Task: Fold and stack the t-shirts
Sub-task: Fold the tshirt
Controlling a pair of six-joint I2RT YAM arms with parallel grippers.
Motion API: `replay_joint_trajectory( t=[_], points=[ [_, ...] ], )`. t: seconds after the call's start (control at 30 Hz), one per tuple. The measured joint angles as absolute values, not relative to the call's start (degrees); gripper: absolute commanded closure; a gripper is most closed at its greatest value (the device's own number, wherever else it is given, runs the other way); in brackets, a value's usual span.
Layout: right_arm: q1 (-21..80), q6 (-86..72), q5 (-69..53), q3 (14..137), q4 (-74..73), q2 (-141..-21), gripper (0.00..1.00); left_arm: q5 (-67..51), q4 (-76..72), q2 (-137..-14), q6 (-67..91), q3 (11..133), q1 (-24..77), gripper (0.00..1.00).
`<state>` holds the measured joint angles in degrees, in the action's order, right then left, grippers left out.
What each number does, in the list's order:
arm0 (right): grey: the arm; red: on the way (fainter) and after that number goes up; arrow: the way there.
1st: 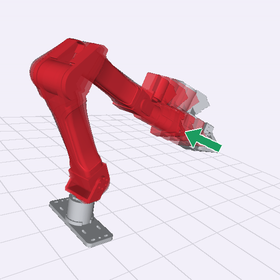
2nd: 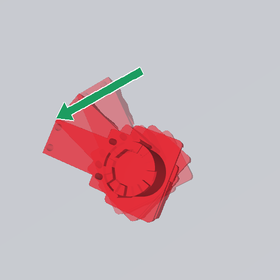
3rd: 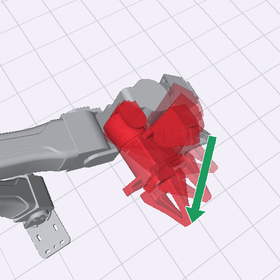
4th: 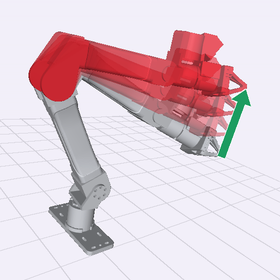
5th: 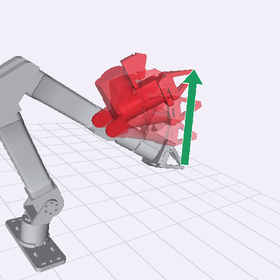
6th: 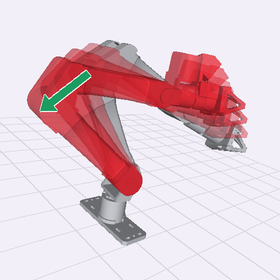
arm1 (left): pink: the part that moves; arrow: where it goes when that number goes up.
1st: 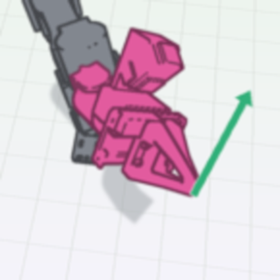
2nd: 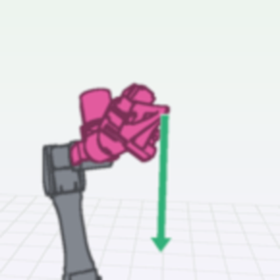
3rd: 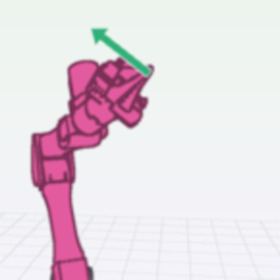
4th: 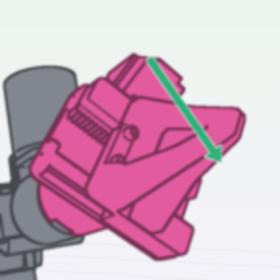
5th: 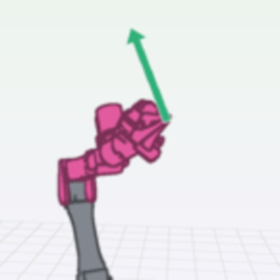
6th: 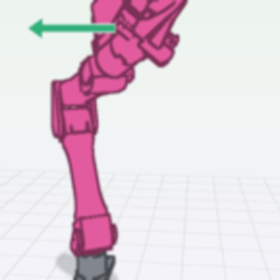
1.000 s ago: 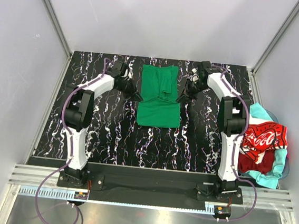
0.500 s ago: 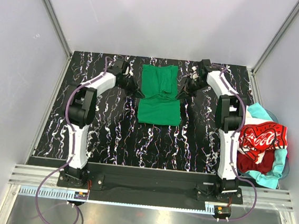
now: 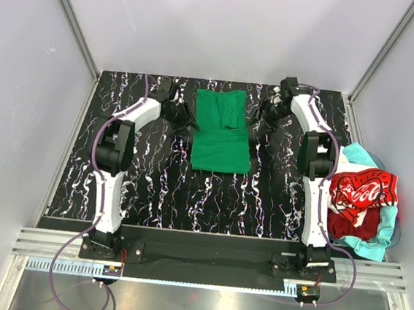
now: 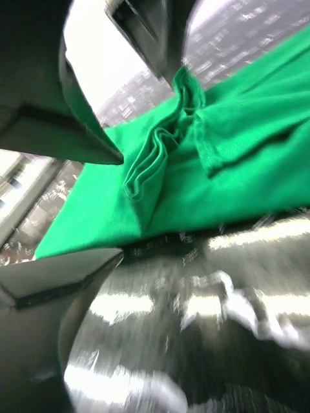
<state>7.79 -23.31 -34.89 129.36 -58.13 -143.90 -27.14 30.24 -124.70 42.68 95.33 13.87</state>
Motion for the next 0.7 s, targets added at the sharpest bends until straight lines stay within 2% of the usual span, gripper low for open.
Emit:
replay_joint_trajectory(
  t=[0.1, 0.17, 0.23, 0.27, 0.3, 0.4, 0.5, 0.7],
  points=[
    [7.03, -22.04, -31.9, 131.07, -59.44, -143.2, 0.37, -23.16, 31.31, -121.49, 41.06, 94.98, 13.87, 0.49],
    [6.61, -21.85, -30.96, 127.74, -58.08, -140.73, 0.38, -22.35, 30.92, -117.89, 40.25, 94.0, 14.0, 0.58],
    [6.68, -22.33, -31.11, 119.81, -55.05, -136.05, 0.47, -22.68, 29.34, -114.06, 39.62, 92.47, 14.26, 0.68],
    [6.92, -22.9, -31.55, 115.9, -53.34, -133.73, 0.54, -23.35, 27.9, -112.6, 39.51, 91.5, 14.52, 0.69],
    [7.27, -23.62, -32.62, 112.22, -51.4, -131.59, 0.65, -24.14, 26.02, -111.28, 39.64, 90.21, 14.98, 0.71],
    [9.21, -25.98, -36.45, 107.2, -46.28, -129.25, 0.86, -27.16, 20.08, -110.02, 40.97, 86.32, 16.97, 0.77],
    [11.57, -28.64, -40.49, 105.65, -39.57, -130.19, 0.92, -29.82, 16.75, -112.73, 42.41, 84.62, 18.94, 0.82],
    [13.76, -36.69, -47.88, 104.4, -24.64, -135.76, 0.94, -33.34, 10.28, -117.54, 45.67, 81.14, 21.02, 0.85]
  ],
)
